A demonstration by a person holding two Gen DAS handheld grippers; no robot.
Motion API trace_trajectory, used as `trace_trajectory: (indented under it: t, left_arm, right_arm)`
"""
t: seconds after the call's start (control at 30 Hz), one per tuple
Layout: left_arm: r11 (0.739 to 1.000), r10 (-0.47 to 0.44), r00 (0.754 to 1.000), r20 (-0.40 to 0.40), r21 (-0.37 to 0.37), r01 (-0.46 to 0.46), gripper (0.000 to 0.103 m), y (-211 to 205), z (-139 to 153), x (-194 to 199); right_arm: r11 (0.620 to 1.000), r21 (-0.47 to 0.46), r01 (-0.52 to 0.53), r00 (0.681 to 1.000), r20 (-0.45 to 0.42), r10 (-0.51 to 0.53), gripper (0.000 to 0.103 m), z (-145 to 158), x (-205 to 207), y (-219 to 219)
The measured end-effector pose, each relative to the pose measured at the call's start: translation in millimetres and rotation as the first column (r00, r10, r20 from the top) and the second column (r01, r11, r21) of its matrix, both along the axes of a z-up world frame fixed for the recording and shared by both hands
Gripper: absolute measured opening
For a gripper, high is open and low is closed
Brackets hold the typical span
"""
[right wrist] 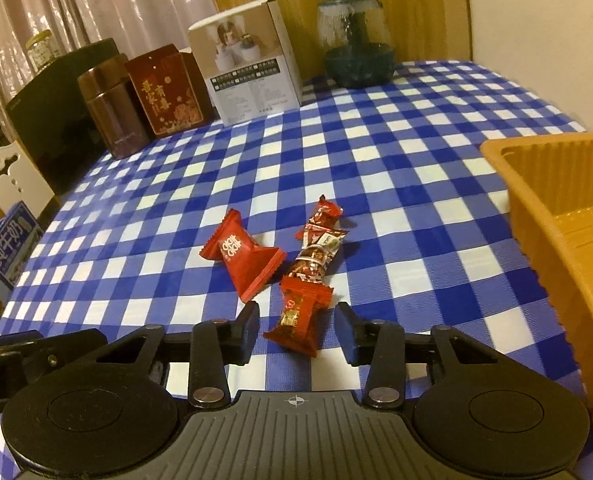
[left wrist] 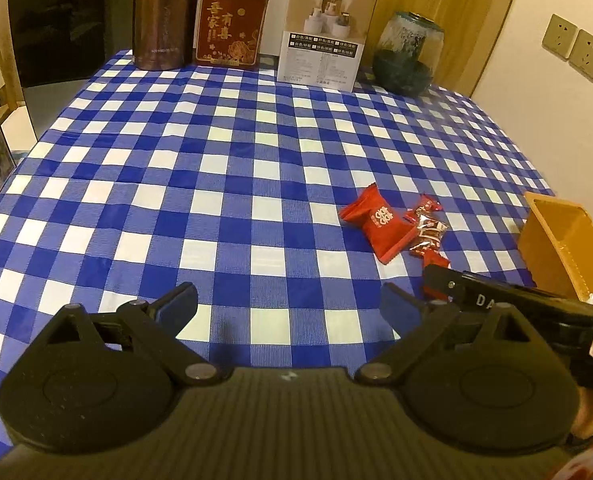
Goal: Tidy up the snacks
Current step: 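Grasp the red printed packet with the left gripper while the right gripper grasps a red candy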
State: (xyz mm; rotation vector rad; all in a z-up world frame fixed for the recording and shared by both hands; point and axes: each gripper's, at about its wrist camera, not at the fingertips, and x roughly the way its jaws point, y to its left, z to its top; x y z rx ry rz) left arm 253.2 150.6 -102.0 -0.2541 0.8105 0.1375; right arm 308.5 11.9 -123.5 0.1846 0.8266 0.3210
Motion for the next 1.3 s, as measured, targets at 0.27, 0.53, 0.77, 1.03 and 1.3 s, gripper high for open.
trace_trajectory:
  t: [0.27,0.53,0.77,1.03,1.3]
  left_arm:
    - [1.000,-0.010,1.000,-0.004,-0.005,0.010,0.096,-4.0,-6.1,8.6]
    - [0.999,-0.019,1.000,0.015,-0.041,0.019,0.096,-10.9,-9.1,22.3]
    - [0.993,-0.031,0.999,0.028,-0.117,0.034,0.094,-24.1,-19.5,47.9]
    - [0.982,-0.011,0.999,0.044,-0.189,0.019,0.077,-34.2,-31.4,79.5]
    - [0.971,0.019,0.998,0.057,-0.238,-0.005,0.053,-35.3,-38.0,102.9]
  right_arm:
    - [1.000,-0.017,0.004,1.000,-0.021,-0.004,0.029,-6.8,4.3,4.5]
    - [0.999,-0.036,0.029,0.999,0.024,-0.028,0.021,6.6,3.3,-8.5]
    - [0.997,-0.029,0.077,0.996,0.041,-0.075,0.021,14.3,5.8,-28.2]
    - [0.995,-0.042,0.093,0.995,0.043,-0.091,0.021,13.4,10.9,-39.8]
    - [0.994,-0.027,0.108,0.994,0.035,-0.108,0.021,12.3,12.4,-43.7]
